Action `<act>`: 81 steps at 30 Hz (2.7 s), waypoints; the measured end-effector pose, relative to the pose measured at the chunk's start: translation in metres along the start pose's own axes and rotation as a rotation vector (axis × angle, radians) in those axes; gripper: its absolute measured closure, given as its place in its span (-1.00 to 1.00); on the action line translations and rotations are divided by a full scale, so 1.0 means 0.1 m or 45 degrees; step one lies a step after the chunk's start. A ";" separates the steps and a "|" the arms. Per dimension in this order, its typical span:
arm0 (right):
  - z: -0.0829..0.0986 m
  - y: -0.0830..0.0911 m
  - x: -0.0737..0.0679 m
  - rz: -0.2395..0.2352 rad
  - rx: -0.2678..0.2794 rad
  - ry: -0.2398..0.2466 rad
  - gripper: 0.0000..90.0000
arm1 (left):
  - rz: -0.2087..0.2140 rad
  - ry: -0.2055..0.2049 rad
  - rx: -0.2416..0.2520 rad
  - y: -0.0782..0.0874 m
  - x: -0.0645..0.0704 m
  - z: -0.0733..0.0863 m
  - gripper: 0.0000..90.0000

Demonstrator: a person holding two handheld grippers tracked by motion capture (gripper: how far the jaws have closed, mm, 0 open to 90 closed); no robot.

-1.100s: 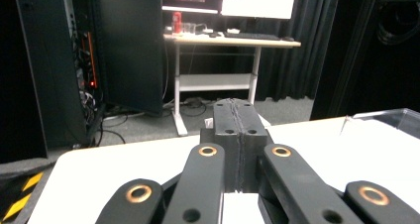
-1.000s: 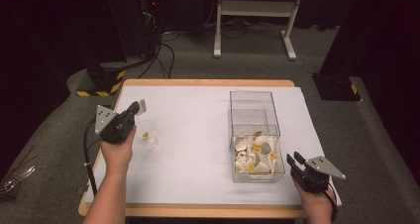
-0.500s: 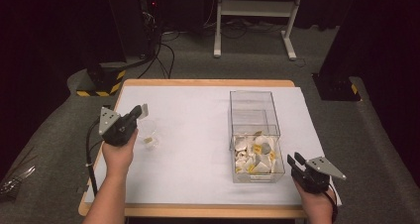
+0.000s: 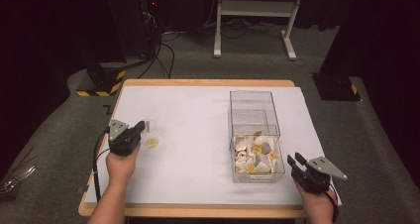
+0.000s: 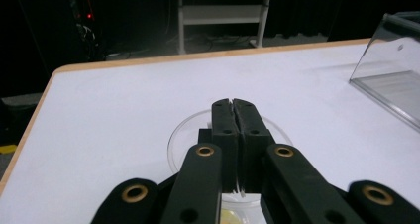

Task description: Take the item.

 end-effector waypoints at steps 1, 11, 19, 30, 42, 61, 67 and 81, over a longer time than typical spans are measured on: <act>-0.01 0.00 0.00 -0.007 0.000 -0.003 0.49 | -0.007 -0.005 -0.012 -0.01 0.00 0.01 0.94; -0.04 0.12 -0.09 -0.044 0.012 0.030 0.46 | -0.040 -0.018 -0.021 -0.03 0.00 0.04 0.87; -0.02 0.19 -0.08 -0.057 0.040 0.014 0.44 | -0.039 -0.045 0.000 0.06 0.09 0.07 0.57; -0.03 0.30 -0.11 -0.087 0.066 0.012 0.39 | -0.060 -0.059 -0.053 0.30 0.13 0.41 0.30; -0.03 0.32 -0.14 -0.101 0.069 0.006 0.35 | -0.041 -0.041 -0.051 0.37 0.11 0.53 0.23; 0.00 0.28 -0.11 -0.096 0.059 -0.011 0.36 | -0.037 -0.041 -0.068 -0.02 0.04 0.14 0.34; 0.00 0.27 -0.12 -0.096 0.059 -0.008 0.36 | -0.032 -0.017 -0.045 0.01 -0.02 0.05 0.29; -0.01 0.34 -0.16 -0.123 0.075 -0.007 0.31 | 0.029 -0.059 0.006 0.29 0.31 0.22 0.17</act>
Point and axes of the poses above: each handheld gripper's, and its own axes: y roughly backward along the jaws, z roughly out of its underside, x roughly to its right, the point moved 8 cm from there along -y, roughly forward along the jaws, and after that the axes turned 11 degrees about -x, right-handed, at the moved point
